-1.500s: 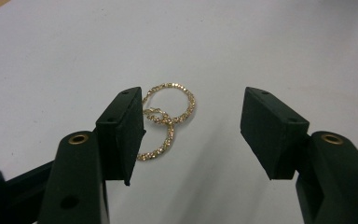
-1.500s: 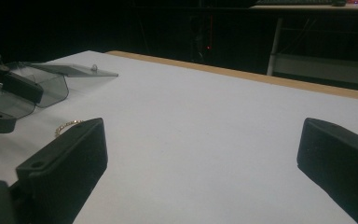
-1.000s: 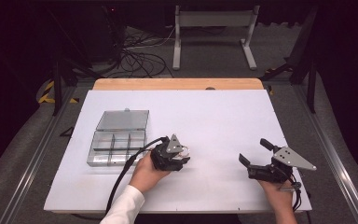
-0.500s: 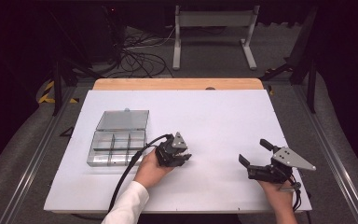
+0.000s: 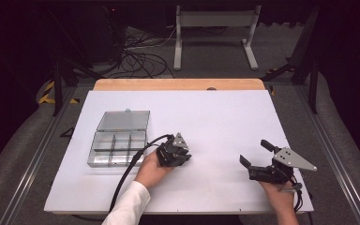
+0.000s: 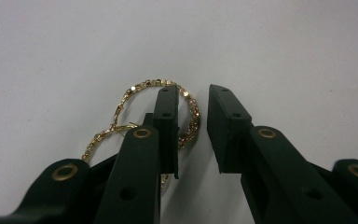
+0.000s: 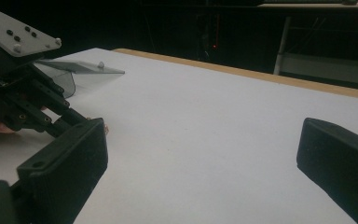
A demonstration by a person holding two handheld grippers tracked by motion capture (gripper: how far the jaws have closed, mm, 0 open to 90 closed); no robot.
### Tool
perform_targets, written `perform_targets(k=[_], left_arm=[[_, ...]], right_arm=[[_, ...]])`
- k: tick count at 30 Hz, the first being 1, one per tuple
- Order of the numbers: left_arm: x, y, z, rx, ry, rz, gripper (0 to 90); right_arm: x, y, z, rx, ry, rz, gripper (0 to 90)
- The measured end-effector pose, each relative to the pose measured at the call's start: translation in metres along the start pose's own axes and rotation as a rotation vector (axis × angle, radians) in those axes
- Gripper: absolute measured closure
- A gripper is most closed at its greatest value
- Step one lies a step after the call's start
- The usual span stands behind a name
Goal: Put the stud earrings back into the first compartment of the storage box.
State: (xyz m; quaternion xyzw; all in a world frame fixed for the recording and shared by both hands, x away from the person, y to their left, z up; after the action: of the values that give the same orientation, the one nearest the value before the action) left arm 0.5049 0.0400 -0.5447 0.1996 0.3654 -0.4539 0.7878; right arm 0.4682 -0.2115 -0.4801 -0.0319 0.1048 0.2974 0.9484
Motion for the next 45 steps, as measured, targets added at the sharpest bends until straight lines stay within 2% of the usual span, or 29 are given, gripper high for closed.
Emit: perform_targets(k=[4,11,17,21,24,28,35,39,45], left_arm=[[0.001,0.002,0.000,-0.027,-0.010,0.003,79.8],[0.000,0.003,-0.001,-0.039,-0.020,0.012,86.1],[-0.002,0.002,0.001,-0.044,-0.034,-0.018,86.7],[-0.014,-0.001,0.010,-0.010,-0.086,0.004,86.7],[-0.024,0.000,0.014,-0.002,-0.110,0.015,86.6],[-0.036,0.003,0.015,-0.006,-0.132,0.033,86.6],[-0.055,0.001,0.019,-0.030,-0.195,0.005,86.6],[-0.066,0.001,0.020,-0.018,-0.213,0.028,86.6],[-0.082,0.011,0.014,-0.023,-0.231,0.068,86.6]], right_arm=[[0.000,0.001,0.000,-0.002,-0.002,0.003,2.2],[0.001,0.002,0.000,-0.002,0.001,0.006,2.3],[0.001,0.002,0.000,0.002,-0.001,0.005,2.3],[0.001,0.001,0.000,0.006,-0.001,0.004,2.3],[0.001,0.002,0.000,0.006,-0.002,0.005,2.3],[0.002,0.003,-0.001,-0.005,0.001,0.007,2.3],[0.003,0.003,-0.001,-0.004,0.005,0.007,2.4],[0.004,0.003,-0.002,-0.006,0.008,0.007,2.3],[0.005,0.005,-0.002,-0.008,0.012,0.009,2.3]])
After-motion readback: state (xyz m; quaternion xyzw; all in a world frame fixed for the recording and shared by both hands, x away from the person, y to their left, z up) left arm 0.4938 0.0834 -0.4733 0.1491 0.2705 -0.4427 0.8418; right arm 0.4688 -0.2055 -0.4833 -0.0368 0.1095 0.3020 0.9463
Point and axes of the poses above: each handheld gripper's, and its own axes: x roughly forward along the jaws, z roughly out of its top, y roughly to its left, the point moved 8 cm from there along x, roughly forward along the jaws, and after that the axes turned 1 degree about -z, right-handed, at the moved point
